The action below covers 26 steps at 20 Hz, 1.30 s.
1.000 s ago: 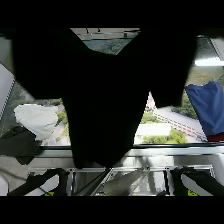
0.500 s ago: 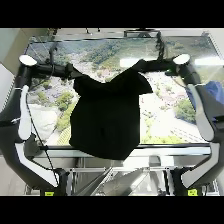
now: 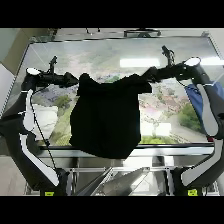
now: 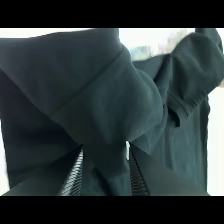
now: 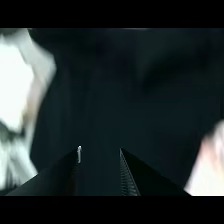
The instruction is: Fold the shirts.
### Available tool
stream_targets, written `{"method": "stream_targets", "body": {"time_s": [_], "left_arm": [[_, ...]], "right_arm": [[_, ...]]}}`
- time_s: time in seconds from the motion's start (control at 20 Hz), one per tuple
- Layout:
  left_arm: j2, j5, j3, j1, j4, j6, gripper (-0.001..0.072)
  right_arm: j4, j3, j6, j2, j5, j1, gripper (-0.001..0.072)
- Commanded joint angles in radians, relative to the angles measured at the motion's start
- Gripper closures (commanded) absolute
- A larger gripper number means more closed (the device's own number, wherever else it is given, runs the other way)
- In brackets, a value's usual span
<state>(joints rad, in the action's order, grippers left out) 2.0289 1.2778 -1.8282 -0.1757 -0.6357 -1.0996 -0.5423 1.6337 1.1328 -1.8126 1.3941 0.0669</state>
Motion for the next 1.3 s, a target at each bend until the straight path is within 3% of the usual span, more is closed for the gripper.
{"method": "stream_targets", "body": {"time_s": [0.0, 0.15, 0.3, 0.35, 0.6, 0.9, 0.95, 1.0, 1.15, 1.2, 1.25], "left_arm": [[0.007, -0.006, -0.043, -0.009, 0.0, 0.023, 0.0408], [0.007, -0.004, -0.066, 0.018, -0.002, 0.026, 0.0408], [0.007, -0.002, -0.056, 0.039, -0.02, 0.026, 0.0408], [0.006, -0.008, -0.057, 0.041, -0.048, 0.026, 0.0408], [0.006, -0.013, -0.057, 0.055, -0.058, 0.042, 0.0408], [0.006, -0.017, -0.057, 0.112, -0.261, 0.033, 0.0408], [0.006, -0.017, -0.057, 0.116, -0.263, 0.033, 0.0408], [0.006, -0.025, -0.057, 0.122, -0.263, 0.033, 0.0408], [0.006, 0.006, -0.063, 0.132, -0.264, 0.033, 0.0408], [0.006, 0.031, -0.079, 0.129, -0.265, 0.033, 0.0407], [0.006, 0.059, -0.11, 0.118, -0.264, 0.033, 0.0408]], "right_arm": [[-0.205, -0.168, 0.099, 0.131, 0.192, 0.037, 0.0422], [-0.317, -0.492, 0.122, 0.336, 0.122, 0.037, 0.041], [-0.34, -0.826, 0.144, 0.533, -0.076, 0.032, 0.0094], [-0.325, -0.917, 0.143, 0.576, -0.158, 0.021, 0.0071], [-0.165, -1.108, 0.105, 0.563, -0.424, -0.11, 0.0077], [0.001, -1.106, 0.08, 0.392, -0.504, -0.314, 0.008], [0.042, -1.106, 0.045, 0.377, -0.497, -0.328, 0.0188], [0.077, -1.106, 0.005, 0.374, -0.492, -0.335, 0.0356], [0.18, -1.106, -0.063, 0.385, -0.462, -0.34, 0.0595], [0.187, -1.105, -0.064, 0.395, -0.462, -0.34, 0.0611], [0.187, -1.105, -0.064, 0.407, -0.463, -0.34, 0.0673]]}}
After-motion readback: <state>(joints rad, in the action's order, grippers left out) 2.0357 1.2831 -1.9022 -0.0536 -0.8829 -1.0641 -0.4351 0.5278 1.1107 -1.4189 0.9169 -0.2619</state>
